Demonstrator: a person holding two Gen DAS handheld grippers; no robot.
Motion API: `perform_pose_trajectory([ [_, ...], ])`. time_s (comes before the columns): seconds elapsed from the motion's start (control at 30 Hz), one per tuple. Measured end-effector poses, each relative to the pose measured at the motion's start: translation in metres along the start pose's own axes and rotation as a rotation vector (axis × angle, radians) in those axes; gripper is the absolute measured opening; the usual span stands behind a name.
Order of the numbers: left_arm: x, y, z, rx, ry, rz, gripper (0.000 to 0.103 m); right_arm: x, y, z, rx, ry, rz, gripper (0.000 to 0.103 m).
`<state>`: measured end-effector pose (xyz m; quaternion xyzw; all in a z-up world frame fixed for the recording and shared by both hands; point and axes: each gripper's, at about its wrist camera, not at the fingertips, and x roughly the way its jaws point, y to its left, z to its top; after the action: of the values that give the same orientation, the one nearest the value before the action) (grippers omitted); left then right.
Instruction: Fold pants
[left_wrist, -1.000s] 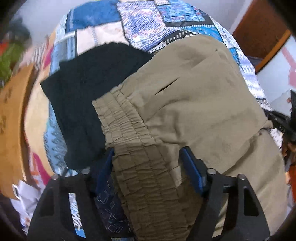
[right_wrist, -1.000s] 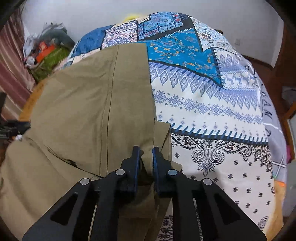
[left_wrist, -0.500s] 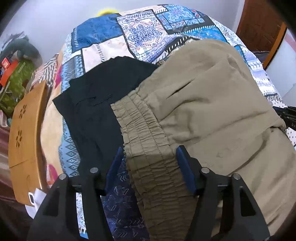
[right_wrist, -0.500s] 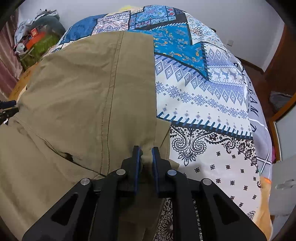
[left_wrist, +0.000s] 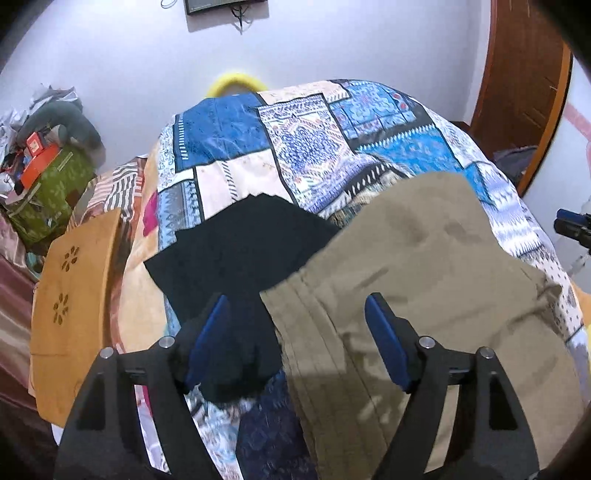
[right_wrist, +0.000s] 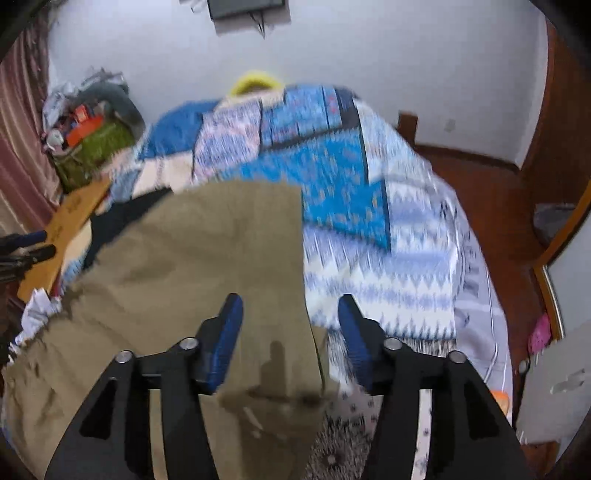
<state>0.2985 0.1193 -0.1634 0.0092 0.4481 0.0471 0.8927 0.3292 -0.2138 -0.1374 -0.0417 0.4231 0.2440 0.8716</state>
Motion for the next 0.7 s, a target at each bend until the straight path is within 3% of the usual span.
perform_pose_trajectory([
  [0.17,0.029,0.013,0.018,-0.04,0.012,-0.004,0.079,0.021,0.007,0.026,0.0,-0.054,0.012,0.07],
  [0.3,0.061,0.026,0.025,-0.079,0.057,-0.007,0.08,0.054,0.007,0.039,-0.005,-0.025,-0.001,0.07],
  [0.5,0.122,0.043,0.021,-0.146,0.188,-0.015,0.08,0.106,-0.003,0.05,-0.011,0.051,-0.021,0.07],
  [0.7,0.159,0.046,0.004,-0.225,0.27,-0.099,0.081,0.141,-0.016,0.065,0.015,0.071,-0.005,0.07],
])
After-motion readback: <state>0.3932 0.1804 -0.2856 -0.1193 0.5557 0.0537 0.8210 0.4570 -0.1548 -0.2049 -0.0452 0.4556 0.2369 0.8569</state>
